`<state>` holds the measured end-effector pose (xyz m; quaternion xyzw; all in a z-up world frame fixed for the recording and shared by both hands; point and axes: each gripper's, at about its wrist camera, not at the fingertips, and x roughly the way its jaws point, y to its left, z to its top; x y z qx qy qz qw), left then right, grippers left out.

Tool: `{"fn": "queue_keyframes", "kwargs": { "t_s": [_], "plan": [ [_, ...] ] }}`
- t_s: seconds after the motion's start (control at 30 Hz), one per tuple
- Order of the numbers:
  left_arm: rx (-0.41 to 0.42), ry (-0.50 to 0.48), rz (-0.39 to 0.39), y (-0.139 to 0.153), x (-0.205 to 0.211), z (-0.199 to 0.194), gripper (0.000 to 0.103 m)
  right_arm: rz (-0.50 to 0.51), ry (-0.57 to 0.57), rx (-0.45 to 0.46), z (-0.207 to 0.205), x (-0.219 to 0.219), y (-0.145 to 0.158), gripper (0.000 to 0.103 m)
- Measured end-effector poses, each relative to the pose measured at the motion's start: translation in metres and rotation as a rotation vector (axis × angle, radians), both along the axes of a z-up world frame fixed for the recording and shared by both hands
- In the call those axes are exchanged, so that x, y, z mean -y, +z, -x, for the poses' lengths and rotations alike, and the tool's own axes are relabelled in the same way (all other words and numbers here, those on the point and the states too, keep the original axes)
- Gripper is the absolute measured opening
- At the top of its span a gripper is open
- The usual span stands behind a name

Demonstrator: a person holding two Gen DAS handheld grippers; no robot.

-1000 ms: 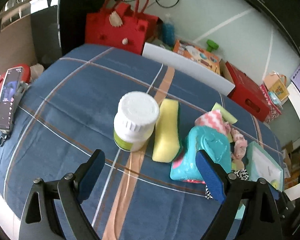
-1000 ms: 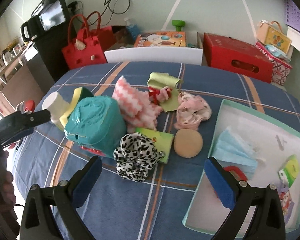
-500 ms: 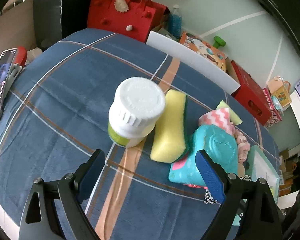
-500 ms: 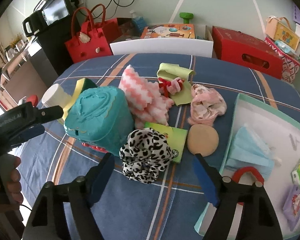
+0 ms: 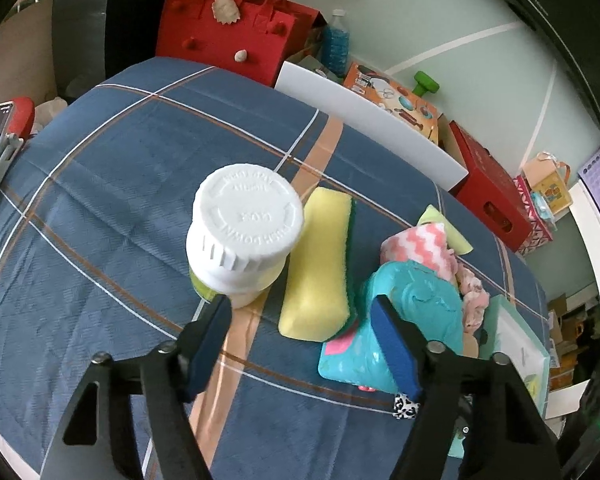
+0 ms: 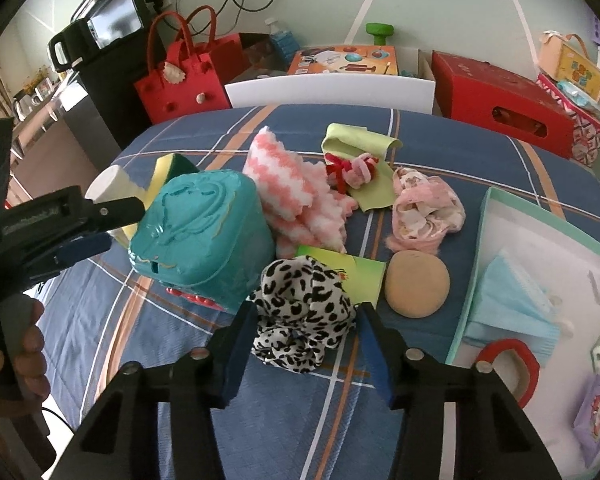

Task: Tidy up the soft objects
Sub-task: 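Grasp the yellow-green sponge with the left gripper while the right grasps the leopard-print scrunchie, then carry sponge and scrunchie over the tray while the right gripper releases the scrunchie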

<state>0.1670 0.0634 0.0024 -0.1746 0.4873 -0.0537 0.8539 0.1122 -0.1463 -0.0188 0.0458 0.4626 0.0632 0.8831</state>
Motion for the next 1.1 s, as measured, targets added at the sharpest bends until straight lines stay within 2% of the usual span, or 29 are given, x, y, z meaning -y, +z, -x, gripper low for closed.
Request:
{"fn": "queue_keyframes", "kwargs": {
  "t_s": [0.2, 0.27, 0.4, 0.43, 0.53, 0.8, 0.9, 1.1],
  "plan": [
    [-0.007, -0.002, 0.012, -0.004, 0.001, -0.004, 0.059, 0.002, 0.005, -0.004, 0.0, -0.001, -0.001, 0.043],
    [-0.019, -0.006, 0.028, -0.007, 0.0, -0.005, 0.05, -0.001, 0.006, -0.007, 0.0, 0.0, -0.002, 0.043],
    [-0.033, -0.009, 0.055, -0.011, -0.001, -0.006, 0.038, -0.004, 0.007, -0.008, 0.0, 0.001, -0.002, 0.038],
    [-0.034, -0.009, 0.056, -0.012, -0.001, -0.006, 0.031, -0.003, 0.007, -0.009, 0.0, 0.0, -0.003, 0.038],
    [-0.033, -0.008, 0.077, -0.014, -0.003, -0.006, 0.031, -0.004, 0.013, -0.012, -0.001, 0.0, -0.003, 0.038],
    [-0.021, -0.012, 0.079, -0.01, -0.006, -0.003, 0.03, -0.002, 0.019, -0.017, -0.001, 0.0, -0.004, 0.027],
    [-0.007, -0.003, 0.08, -0.006, -0.007, -0.001, 0.03, -0.004, 0.022, -0.015, 0.0, -0.001, -0.003, 0.022],
    [0.034, 0.006, 0.073, 0.006, -0.009, 0.006, 0.03, 0.004, 0.029, 0.011, 0.006, -0.003, 0.004, 0.02]
  ]
}}
